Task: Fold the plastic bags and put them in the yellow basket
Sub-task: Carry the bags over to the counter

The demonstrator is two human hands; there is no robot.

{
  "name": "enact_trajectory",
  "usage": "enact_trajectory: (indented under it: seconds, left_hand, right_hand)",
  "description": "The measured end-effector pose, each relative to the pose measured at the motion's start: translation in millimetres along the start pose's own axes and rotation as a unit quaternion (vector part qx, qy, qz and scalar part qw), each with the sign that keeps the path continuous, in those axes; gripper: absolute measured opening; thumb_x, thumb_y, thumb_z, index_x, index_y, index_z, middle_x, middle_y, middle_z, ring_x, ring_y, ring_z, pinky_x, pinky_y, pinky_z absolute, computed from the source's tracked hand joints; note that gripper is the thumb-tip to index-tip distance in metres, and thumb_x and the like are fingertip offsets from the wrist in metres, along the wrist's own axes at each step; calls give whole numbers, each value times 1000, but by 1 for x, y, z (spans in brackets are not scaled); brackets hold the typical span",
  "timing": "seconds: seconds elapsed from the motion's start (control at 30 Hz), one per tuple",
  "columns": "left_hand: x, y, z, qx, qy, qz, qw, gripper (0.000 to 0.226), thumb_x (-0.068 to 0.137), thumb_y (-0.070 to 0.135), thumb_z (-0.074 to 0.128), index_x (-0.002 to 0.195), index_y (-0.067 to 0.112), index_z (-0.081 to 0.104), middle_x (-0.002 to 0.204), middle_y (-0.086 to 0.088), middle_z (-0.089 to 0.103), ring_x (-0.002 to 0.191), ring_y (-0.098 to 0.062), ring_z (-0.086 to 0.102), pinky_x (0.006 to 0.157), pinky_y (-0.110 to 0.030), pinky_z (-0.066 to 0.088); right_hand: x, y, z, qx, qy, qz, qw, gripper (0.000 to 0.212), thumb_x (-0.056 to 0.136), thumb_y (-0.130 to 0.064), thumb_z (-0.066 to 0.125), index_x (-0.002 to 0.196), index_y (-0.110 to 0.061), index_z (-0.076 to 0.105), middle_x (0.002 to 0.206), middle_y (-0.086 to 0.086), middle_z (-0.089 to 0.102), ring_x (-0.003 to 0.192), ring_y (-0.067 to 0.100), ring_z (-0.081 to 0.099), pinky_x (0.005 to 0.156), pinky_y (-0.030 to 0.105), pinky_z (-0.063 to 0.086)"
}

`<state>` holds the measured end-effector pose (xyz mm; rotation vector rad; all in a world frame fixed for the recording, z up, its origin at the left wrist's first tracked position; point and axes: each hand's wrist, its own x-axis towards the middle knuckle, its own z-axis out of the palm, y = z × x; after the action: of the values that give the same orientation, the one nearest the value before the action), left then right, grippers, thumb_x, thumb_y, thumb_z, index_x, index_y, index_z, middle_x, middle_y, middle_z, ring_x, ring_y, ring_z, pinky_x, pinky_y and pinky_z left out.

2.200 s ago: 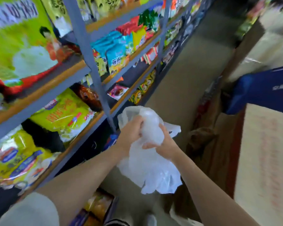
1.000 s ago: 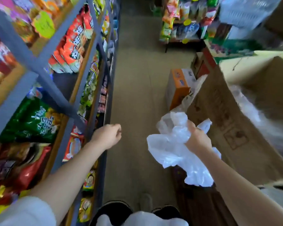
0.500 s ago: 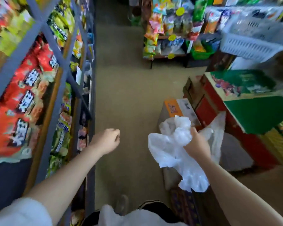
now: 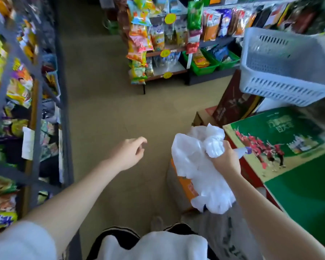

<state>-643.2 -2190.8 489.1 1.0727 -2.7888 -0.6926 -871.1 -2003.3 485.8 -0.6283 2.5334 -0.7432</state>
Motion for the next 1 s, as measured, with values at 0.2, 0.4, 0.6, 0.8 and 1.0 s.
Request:
enact_trajectory:
  seconds: [0.2, 0.4, 0.6, 0.8, 1.0]
  left_hand:
    - [149, 4, -19, 8, -23, 58, 998, 22, 90, 21, 51, 111, 21, 59, 100, 5, 62, 72, -17, 49, 65, -27, 43]
    - [311, 49, -20, 42, -99, 236, 966, 24, 92, 27, 48, 114, 28, 55, 108, 11, 59, 80, -15, 54, 65, -29, 49]
    - [358, 167, -8, -39, -192, 504, 841, 31, 91, 27, 51, 122, 24, 52, 104, 10, 58, 73, -5, 53, 64, -29, 51]
    - [320, 266, 45, -116, -195, 713, 663, 47, 88, 34, 45, 131, 18, 33, 132, -10, 48, 119, -21, 43, 96, -31, 39]
    - [302, 325, 107, 25, -253, 668, 699, 85, 80, 58, 56, 146, 33, 9, 156, -5, -1, 142, -22, 0, 114, -40, 9]
  right_hand:
    - [99, -41, -24, 38, 67, 46, 996, 66, 84, -30, 64, 139, -16, 31, 113, 17, 59, 90, 34, 55, 72, 38, 46]
    - [155, -37, -39, 55, 226, 120, 965, 66, 79, -16, 69, 136, -17, 36, 118, 12, 60, 99, 35, 58, 66, 33, 40]
    - [130, -10, -63, 81, 362, 308, 876, 68, 80, -11, 66, 139, -17, 33, 92, 10, 60, 78, 30, 55, 61, 31, 40]
    - [98, 44, -105, 175, 397, 448, 781, 49, 81, -33, 66, 115, -10, 39, 90, 8, 55, 81, 31, 55, 67, 37, 45]
    - [123, 98, -138, 291, 387, 388, 784, 83, 77, -39, 72, 140, -11, 26, 133, 12, 47, 111, 30, 51, 84, 35, 44]
